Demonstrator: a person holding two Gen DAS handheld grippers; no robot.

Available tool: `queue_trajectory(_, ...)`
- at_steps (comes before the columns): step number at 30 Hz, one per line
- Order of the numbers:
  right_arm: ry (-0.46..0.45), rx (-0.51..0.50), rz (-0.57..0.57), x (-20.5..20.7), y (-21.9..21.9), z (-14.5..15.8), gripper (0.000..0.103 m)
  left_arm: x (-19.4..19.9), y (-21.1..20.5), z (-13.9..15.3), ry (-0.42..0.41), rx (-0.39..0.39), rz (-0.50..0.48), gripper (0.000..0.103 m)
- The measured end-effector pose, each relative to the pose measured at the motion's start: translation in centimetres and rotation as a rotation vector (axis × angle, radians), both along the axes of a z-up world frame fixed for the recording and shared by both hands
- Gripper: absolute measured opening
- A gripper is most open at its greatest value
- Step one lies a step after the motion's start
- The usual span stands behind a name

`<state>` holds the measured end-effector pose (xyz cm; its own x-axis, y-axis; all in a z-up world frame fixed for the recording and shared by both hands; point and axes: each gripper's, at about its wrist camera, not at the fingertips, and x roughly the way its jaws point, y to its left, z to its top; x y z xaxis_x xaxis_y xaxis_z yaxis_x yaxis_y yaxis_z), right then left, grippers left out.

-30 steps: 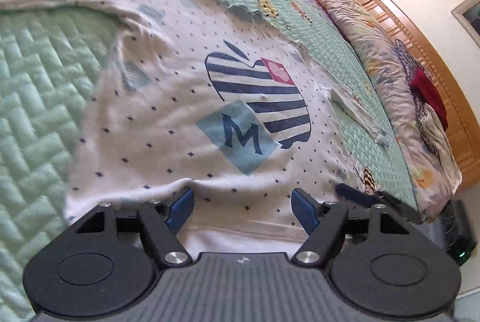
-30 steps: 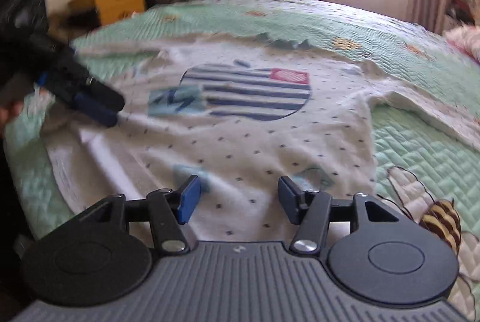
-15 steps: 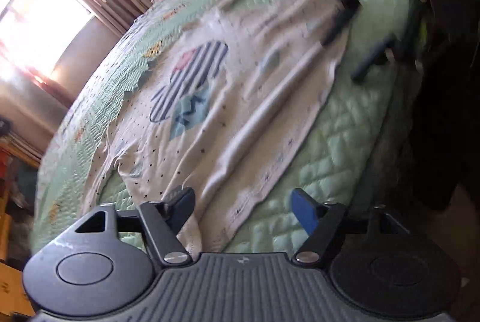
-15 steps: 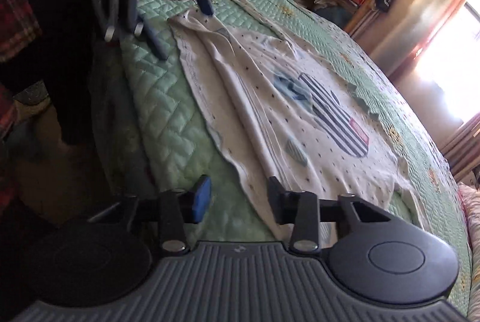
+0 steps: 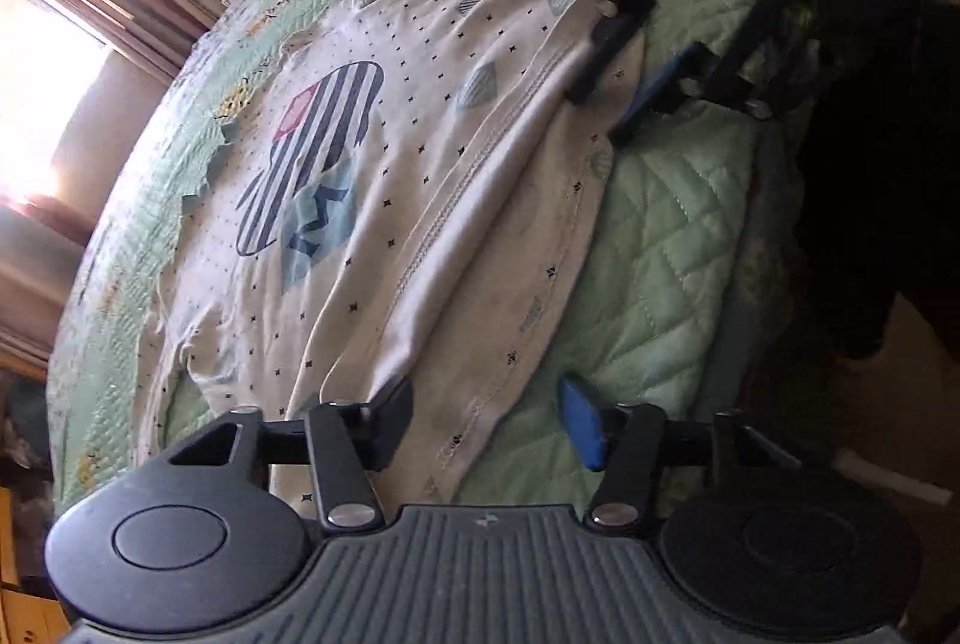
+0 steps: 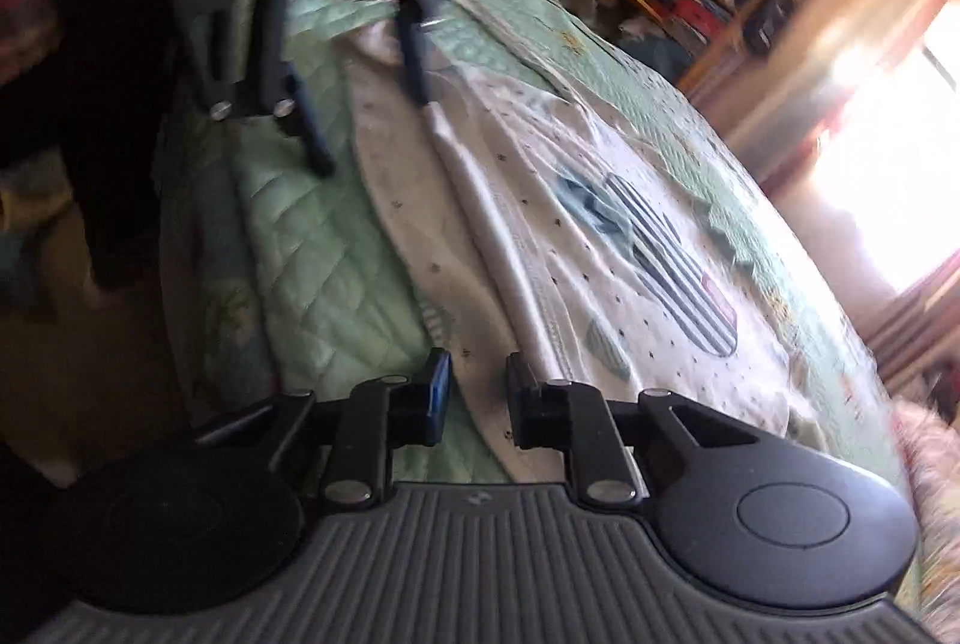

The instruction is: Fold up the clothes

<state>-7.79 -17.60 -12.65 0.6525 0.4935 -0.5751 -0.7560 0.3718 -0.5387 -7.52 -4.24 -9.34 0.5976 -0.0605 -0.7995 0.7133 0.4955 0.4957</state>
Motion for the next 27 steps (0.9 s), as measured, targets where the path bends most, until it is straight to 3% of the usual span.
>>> queue_trajectory(4, 0.023, 0.011, 0.007, 0.3, -0.3, 0.7, 0.021, -0.1, 0.1, 0.3, -0.010, 0.014, 0.006, 0.046)
queue_trajectory(7, 0.035, -0.013, 0.037, -0.8, -0.9, 0.9, 0.021, -0.4, 0.4, -0.2, -0.042, 0.040, 0.004, 0.050)
queue_trajectory(12, -0.034, -0.136, 0.053, -1.8, 0.2, -0.8, 0.019, -0.9, -0.8, -1.7, -0.134, 0.144, -0.035, 0.050)
queue_trajectory(13, -0.046, -0.148, 0.048, -1.8, 0.7, -1.0, 0.019, -1.2, -1.1, -2.1, -0.141, 0.156, -0.048, 0.039)
queue_trajectory(14, -0.057, -0.159, 0.043, -1.7, 1.3, -1.2, 0.018, -1.6, -1.3, -2.5, -0.146, 0.170, -0.063, 0.022)
queue_trajectory(16, -0.104, -0.174, 0.035, -1.6, 2.3, -1.9, 0.016, -2.6, -1.8, -3.4, -0.158, 0.200, -0.095, 0.006)
queue_trajectory(19, -0.164, -0.170, 0.029, -1.6, 2.9, -2.7, 0.012, -3.0, -2.0, -3.8, -0.191, 0.221, -0.102, 0.009)
queue_trajectory(21, -0.188, -0.163, 0.025, -1.3, 2.9, -3.0, 0.011, -2.9, -1.9, -3.6, -0.193, 0.218, -0.104, 0.030)
queue_trajectory(22, -0.198, -0.162, 0.025, -1.1, 2.9, -3.0, 0.012, -2.9, -1.9, -3.5, -0.195, 0.217, -0.104, 0.052)
queue_trajectory(23, -0.197, -0.161, 0.026, -0.8, 2.8, -3.0, 0.012, -2.8, -1.8, -3.3, -0.196, 0.216, -0.105, 0.063)
queue_trajectory(24, -0.179, -0.151, 0.025, -0.7, 2.7, -2.8, 0.011, -2.8, -1.8, -3.2, -0.197, 0.214, -0.105, 0.062)
queue_trajectory(26, -0.114, -0.121, 0.029, -0.3, 2.2, -2.0, 0.004, -2.7, -1.7, -3.0, -0.200, 0.211, -0.107, 0.044)
queue_trajectory(27, -0.081, -0.105, 0.032, -0.1, 1.9, -1.6, 0.002, -2.7, -1.6, -2.9, -0.201, 0.210, -0.107, 0.040)
